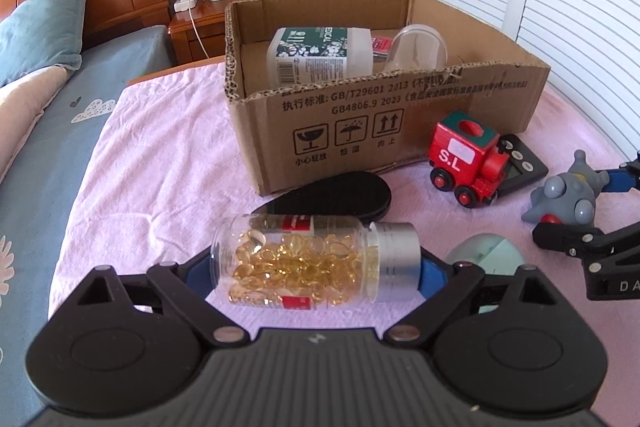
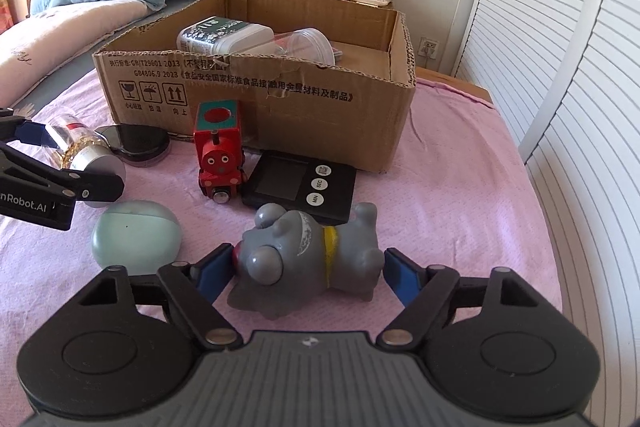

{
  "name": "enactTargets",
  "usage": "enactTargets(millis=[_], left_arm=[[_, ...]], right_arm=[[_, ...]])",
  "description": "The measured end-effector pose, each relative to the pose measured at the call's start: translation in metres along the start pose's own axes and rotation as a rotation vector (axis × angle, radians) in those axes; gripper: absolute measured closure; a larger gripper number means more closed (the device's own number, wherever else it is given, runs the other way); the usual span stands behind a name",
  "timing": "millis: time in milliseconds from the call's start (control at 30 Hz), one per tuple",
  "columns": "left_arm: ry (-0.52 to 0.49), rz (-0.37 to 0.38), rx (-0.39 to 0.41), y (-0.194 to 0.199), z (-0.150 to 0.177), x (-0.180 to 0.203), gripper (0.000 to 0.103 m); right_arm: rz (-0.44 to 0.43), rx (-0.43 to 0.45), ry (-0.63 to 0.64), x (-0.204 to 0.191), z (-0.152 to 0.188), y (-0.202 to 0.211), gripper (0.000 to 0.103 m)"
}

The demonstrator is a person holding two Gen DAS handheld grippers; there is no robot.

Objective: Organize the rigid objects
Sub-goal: 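Grasp the glass capsule jar with the left tool while the right tool grasps the grey elephant toy, then carry the capsule jar into the box with the left tool while the right tool drops the elephant in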

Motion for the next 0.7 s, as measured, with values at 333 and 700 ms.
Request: enactTargets(millis=[333, 700], left_arm=[[-0.057, 0.01, -0.069, 0.018, -0.006, 0.001, 0.01], [-0.129, 0.057, 0.033, 0.06, -0.058, 0.014, 0.01]], right_arm=[[-0.046, -0.02, 0.025, -0.001, -0.002, 0.011, 0.027], [-0.074, 0.017, 0.046, 0.012, -0.016, 0.039, 0.027]])
Point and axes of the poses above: each gripper's, at about its wrist camera, not at the fingertips, and y roughly against the way its jaws point, x to its right, z to its underside, the point moved 4 cm from there along -y, roughly the way its jaws point, and after that the axes turned 6 degrees about y, right-handed, at the moved point
